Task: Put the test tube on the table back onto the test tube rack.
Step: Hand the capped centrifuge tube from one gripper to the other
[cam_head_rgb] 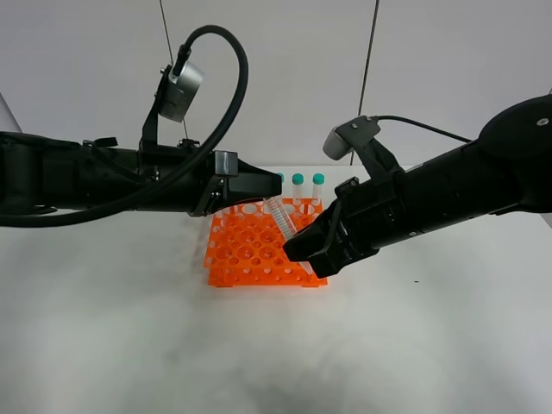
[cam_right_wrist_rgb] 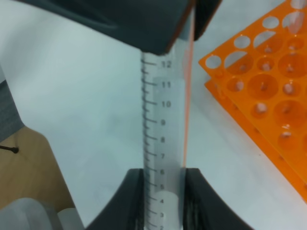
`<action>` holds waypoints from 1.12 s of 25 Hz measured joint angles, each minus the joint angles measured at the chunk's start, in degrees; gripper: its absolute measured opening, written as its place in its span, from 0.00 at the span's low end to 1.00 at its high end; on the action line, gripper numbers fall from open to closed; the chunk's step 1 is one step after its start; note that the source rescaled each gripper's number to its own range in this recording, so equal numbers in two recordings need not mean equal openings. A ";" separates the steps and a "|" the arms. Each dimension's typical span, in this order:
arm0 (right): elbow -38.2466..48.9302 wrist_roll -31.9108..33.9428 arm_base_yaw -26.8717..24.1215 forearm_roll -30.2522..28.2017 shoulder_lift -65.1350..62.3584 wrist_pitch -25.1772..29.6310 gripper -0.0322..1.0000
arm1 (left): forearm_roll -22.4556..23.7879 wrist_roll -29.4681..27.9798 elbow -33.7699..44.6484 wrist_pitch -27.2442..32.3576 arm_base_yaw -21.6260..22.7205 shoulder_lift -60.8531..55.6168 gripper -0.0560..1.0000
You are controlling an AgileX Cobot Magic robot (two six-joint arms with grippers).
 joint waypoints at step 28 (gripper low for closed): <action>-5.30 29.39 0.02 -22.52 -12.28 9.41 1.00 | -0.10 0.00 0.00 0.39 -0.07 0.12 0.05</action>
